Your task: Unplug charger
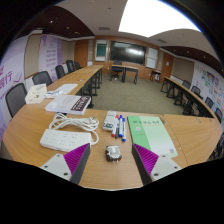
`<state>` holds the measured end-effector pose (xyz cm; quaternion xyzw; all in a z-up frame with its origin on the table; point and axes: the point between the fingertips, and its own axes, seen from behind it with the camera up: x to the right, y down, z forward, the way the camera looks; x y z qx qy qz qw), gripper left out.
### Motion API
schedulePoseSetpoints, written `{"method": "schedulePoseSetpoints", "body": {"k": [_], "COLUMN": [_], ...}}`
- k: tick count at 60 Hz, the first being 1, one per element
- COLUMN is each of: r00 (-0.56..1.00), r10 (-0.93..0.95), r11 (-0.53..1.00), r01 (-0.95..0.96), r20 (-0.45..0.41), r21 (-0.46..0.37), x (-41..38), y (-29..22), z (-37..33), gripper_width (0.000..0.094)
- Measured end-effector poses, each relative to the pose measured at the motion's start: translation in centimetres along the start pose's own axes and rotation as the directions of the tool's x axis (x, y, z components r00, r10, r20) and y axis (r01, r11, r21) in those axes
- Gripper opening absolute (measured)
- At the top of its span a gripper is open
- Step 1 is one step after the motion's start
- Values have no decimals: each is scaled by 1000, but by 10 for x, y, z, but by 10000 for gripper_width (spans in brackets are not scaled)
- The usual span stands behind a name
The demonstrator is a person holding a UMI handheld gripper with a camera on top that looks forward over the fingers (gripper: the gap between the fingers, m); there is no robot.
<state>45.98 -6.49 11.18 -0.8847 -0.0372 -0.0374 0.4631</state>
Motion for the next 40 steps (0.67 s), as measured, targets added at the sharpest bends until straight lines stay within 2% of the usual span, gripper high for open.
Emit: {"method": "schedulePoseSetpoints", "body": {"k": [10,20,29,40], "r00": [999,997,997,996], "r10": [48,65,39,32], "r11": [998,997,998,997], "r01": [-47,-63,-36,-26], "r20": [-20,-43,-63,-88], "r21": [52,40,52,66], "x": [-19,-34,-39,-37], "y": [-12,6,13,13], "z": [-93,-167,-208,-226], "gripper_width": [853,852,855,853]}}
